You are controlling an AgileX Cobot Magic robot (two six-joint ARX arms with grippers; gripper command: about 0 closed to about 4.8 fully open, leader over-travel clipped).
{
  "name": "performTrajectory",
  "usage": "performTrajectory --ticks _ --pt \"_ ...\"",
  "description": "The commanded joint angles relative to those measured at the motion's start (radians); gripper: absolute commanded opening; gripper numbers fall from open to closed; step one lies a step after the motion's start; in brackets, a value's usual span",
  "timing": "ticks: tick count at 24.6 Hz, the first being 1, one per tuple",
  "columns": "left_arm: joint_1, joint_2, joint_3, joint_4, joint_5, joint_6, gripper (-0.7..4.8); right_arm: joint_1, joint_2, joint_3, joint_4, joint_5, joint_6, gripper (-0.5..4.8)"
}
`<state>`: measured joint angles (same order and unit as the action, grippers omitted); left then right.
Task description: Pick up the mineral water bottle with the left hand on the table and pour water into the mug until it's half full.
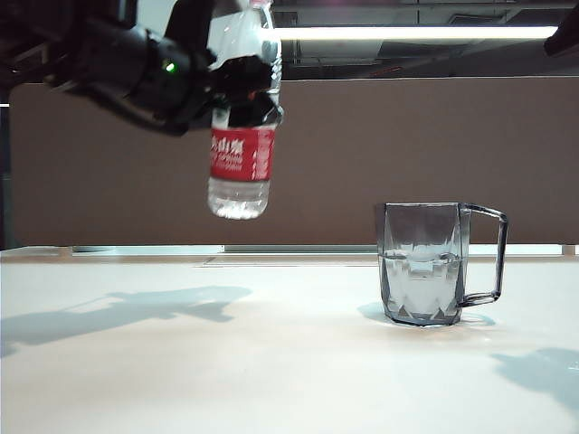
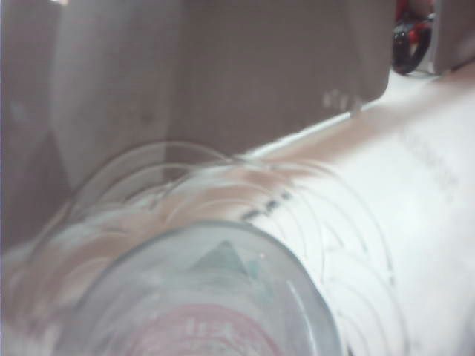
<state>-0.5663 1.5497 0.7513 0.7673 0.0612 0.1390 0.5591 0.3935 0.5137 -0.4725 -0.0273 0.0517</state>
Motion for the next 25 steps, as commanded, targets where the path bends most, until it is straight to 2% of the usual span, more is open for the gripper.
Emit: performTrajectory --ticks 1,3,6,10,17,25 --pt "0.006 -0.036 -0.053 0.061 0.005 -0.045 2.67 0.0 0.0 0.006 0.01 -0.002 -0.004 -0.08" --pt "0.006 -0.048 -0.088 0.066 0.005 -0.058 2.67 0.0 0.0 0.006 0.007 -0.002 -0.004 -0.08" --pt "0.019 -0.06 -0.161 0.14 0.005 -0.158 2.67 0.0 -0.003 0.006 0.005 -0.002 -0.004 -0.08" --pt "0.027 -0.06 -0.206 0.171 0.005 -0.22 2.67 0.0 -0.011 0.006 0.005 -0.002 -0.004 -0.08" --pt "0.031 -0.06 -0.288 0.219 0.005 -0.264 2.68 0.0 -0.021 0.006 -0.003 -0.002 -0.004 -0.08" --pt "0.039 -0.06 -0.356 0.251 0.005 -0.259 2.68 0.0 -0.021 0.006 -0.003 -0.002 -0.004 -0.08"
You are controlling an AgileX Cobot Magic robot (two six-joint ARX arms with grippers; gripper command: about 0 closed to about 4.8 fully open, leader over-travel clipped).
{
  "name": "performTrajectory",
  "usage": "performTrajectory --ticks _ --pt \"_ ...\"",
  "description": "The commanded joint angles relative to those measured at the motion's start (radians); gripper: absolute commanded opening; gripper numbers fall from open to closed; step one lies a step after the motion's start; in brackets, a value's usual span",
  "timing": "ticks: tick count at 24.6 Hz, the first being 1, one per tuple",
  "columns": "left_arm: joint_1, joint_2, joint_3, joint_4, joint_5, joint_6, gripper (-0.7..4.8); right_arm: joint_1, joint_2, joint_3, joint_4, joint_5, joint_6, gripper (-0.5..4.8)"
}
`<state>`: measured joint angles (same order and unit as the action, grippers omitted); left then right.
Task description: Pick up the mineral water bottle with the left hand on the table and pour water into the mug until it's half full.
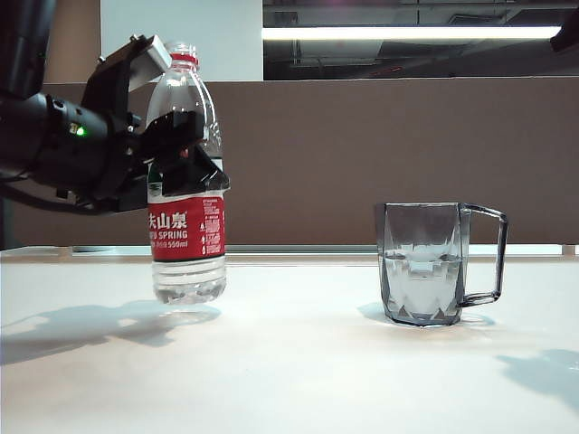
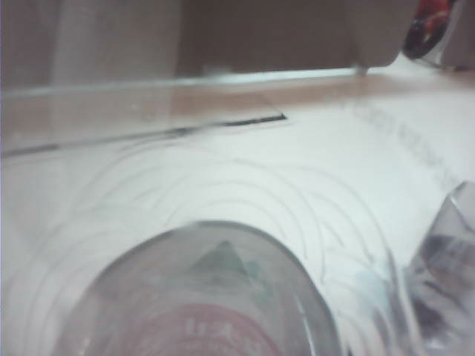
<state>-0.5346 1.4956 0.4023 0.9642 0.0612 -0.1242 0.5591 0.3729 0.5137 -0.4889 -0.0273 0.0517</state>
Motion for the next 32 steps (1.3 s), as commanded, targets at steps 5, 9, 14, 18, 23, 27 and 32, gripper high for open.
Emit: performTrajectory --ticks 5,9,14,18,23,27,32 --pt "0.076 -0.006 -0.018 0.071 0.005 0.004 2.68 0.0 -0.001 0.006 0.014 -0.002 -0.004 -0.08" --pt "0.091 -0.006 -0.018 0.07 0.005 0.004 2.68 0.0 -0.001 0.006 0.014 -0.002 -0.004 -0.08" --pt "0.055 -0.003 -0.018 0.061 0.005 0.005 2.68 0.0 -0.001 0.006 0.014 -0.002 -0.004 -0.08" --pt "0.053 -0.003 -0.018 0.045 0.005 0.005 2.68 0.0 -0.002 0.006 0.014 -0.002 -0.004 -0.08" --pt "0.053 -0.003 -0.018 0.027 0.005 0.006 2.68 0.0 -0.001 0.006 0.014 -0.002 -0.004 -0.08" --pt "0.053 -0.002 -0.018 0.024 0.005 0.02 2.68 0.0 -0.001 0.006 0.014 -0.002 -0.004 -0.08" --pt "0.053 0.025 -0.017 0.021 0.005 0.019 2.68 0.0 -0.002 0.006 0.014 -0.002 -0.004 -0.08"
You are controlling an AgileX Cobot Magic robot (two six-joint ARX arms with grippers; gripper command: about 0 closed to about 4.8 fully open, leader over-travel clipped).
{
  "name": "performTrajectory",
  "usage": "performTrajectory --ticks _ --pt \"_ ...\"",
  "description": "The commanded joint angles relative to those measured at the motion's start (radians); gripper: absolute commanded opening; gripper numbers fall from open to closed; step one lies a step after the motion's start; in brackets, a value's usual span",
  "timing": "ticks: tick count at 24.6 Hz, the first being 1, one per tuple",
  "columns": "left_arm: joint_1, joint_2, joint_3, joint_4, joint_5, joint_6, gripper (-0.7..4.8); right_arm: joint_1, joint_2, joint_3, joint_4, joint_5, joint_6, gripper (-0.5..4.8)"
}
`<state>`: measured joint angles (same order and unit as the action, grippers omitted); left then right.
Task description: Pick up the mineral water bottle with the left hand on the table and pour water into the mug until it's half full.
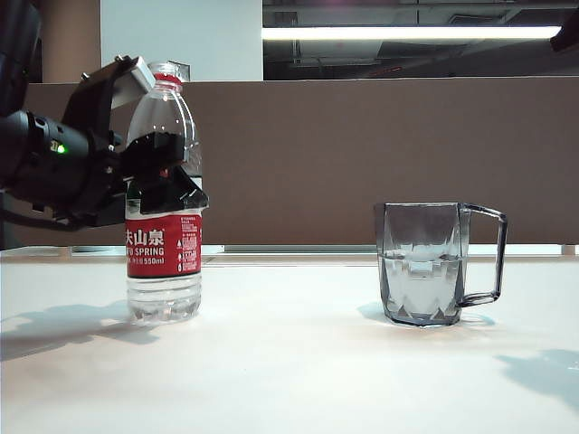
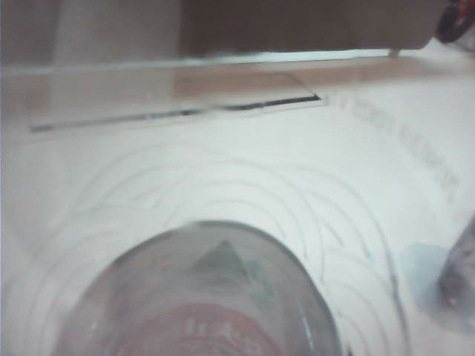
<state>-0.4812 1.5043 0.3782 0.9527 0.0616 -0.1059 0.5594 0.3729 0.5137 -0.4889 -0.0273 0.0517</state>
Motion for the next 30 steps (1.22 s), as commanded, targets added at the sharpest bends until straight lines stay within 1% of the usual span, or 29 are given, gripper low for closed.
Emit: performTrajectory --ticks 1,5,6,7,8,9,13,17,21,26,30 --pt "0.0 0.026 0.007 0.033 0.004 0.001 2.68 0.0 -0.002 0.006 0.014 -0.002 -0.004 -0.08" --pt "0.0 0.066 0.007 0.037 0.004 0.001 2.7 0.0 -0.002 0.006 0.014 -0.002 -0.004 -0.08" --pt "0.0 0.068 0.007 0.04 0.004 0.001 3.0 0.0 -0.002 0.006 0.014 -0.002 -0.004 -0.08" --pt "0.0 0.068 0.007 0.051 0.004 0.001 3.77 0.0 -0.002 0.006 0.014 -0.002 -0.004 -0.08" --pt "0.0 0.068 0.007 0.057 0.004 0.001 4.18 0.0 -0.002 0.006 0.014 -0.001 -0.004 -0.08" --pt "0.0 0.067 0.007 0.062 0.004 0.001 4.36 0.0 -0.002 0.006 0.014 -0.002 -0.004 -0.08" --pt "0.0 0.058 0.006 0.073 0.005 0.001 4.38 0.0 -0.002 0.006 0.014 -0.001 -0.004 -0.08" --pt "0.0 0.019 0.005 0.01 0.005 0.001 4.38 0.0 -0.002 0.006 0.014 -0.001 -0.004 -0.08" --pt "0.0 -0.072 0.005 -0.129 0.005 0.002 4.36 0.0 -0.002 0.006 0.014 -0.002 -0.004 -0.08" --pt "0.0 -0.164 0.005 -0.252 0.005 0.001 4.36 0.0 -0.003 0.006 0.015 -0.001 -0.004 -0.08" --pt "0.0 -0.29 0.005 -0.444 0.005 0.0 4.36 0.0 -0.003 0.006 0.015 -0.002 -0.003 -0.08"
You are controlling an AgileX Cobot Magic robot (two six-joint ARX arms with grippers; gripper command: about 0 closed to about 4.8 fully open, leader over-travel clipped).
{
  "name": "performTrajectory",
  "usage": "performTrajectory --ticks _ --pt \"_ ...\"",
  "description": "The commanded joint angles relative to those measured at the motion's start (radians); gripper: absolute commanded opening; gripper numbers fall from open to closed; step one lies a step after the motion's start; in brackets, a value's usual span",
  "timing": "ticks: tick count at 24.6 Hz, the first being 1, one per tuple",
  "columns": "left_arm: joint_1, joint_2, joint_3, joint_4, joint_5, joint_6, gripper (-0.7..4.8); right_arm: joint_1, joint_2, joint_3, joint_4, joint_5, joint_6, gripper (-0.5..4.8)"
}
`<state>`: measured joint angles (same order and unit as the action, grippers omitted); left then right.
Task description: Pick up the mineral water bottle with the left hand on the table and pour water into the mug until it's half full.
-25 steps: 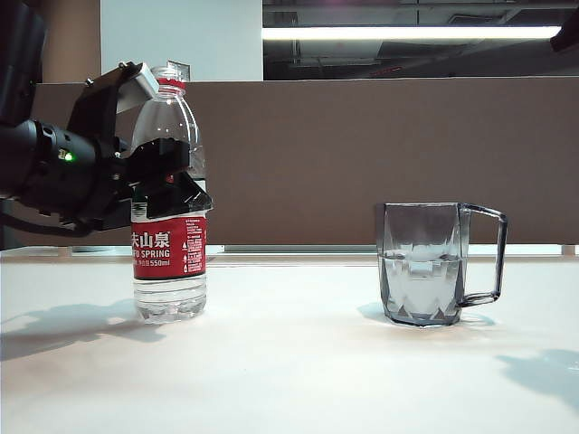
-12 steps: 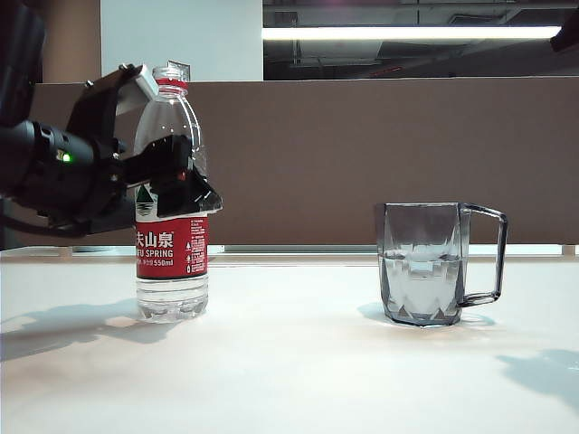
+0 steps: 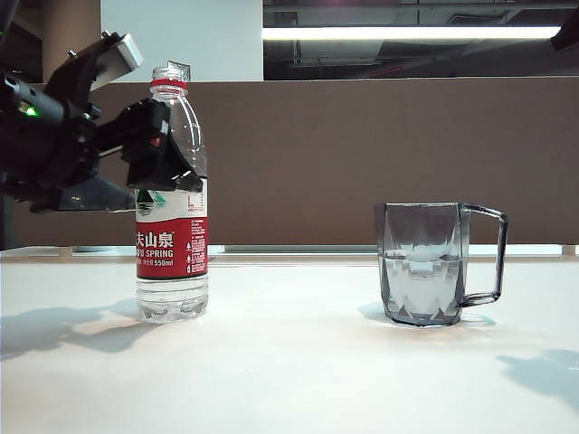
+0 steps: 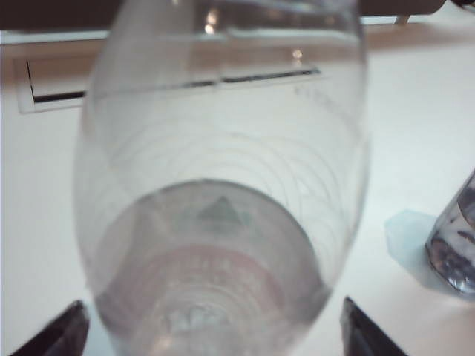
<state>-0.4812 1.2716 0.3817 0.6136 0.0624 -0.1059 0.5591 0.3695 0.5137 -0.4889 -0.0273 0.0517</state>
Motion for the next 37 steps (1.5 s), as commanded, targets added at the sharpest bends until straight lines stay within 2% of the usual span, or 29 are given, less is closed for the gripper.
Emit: performTrajectory --ticks 1,4,6,9,10,11,14,19,23,31,37 --pt "0.0 -0.08 0.002 -0.137 0.004 -0.001 4.36 0.0 0.0 0.006 0.015 -0.002 -0.003 -0.08" --pt "0.0 -0.182 0.002 -0.259 0.004 -0.008 4.25 0.0 0.0 0.006 0.024 -0.002 -0.003 -0.08" --pt "0.0 -0.233 0.002 -0.303 0.004 -0.016 3.66 0.0 0.0 0.006 0.033 -0.002 -0.003 -0.08" --pt "0.0 -0.325 0.002 -0.365 0.004 -0.027 1.85 0.0 0.0 0.006 0.043 0.0 -0.003 -0.08" --pt "0.0 -0.39 0.002 -0.403 0.004 -0.034 0.15 0.0 0.0 0.005 0.042 0.002 -0.003 -0.08" --pt "0.0 -0.449 0.002 -0.435 0.004 -0.056 -0.06 0.0 0.0 0.005 0.042 0.002 -0.003 -0.08" --pt "0.0 -0.545 0.002 -0.492 0.004 -0.083 -0.06 0.0 0.0 0.005 0.042 0.002 -0.003 -0.08" --pt "0.0 -0.697 0.002 -0.569 0.004 -0.074 -0.06 0.0 0.0 0.005 0.042 0.002 -0.003 -0.08" --pt "0.0 -0.83 -0.001 -0.716 0.004 -0.055 -0.06 0.0 0.0 0.005 0.042 0.002 -0.003 -0.08" --pt "0.016 -1.024 -0.131 -0.629 0.004 -0.04 -0.06 0.0 0.0 0.005 0.042 0.002 -0.003 -0.08" --pt "0.21 -1.215 -0.18 -0.628 0.004 -0.019 -0.06 0.0 0.0 0.005 0.043 0.002 -0.003 -0.08"
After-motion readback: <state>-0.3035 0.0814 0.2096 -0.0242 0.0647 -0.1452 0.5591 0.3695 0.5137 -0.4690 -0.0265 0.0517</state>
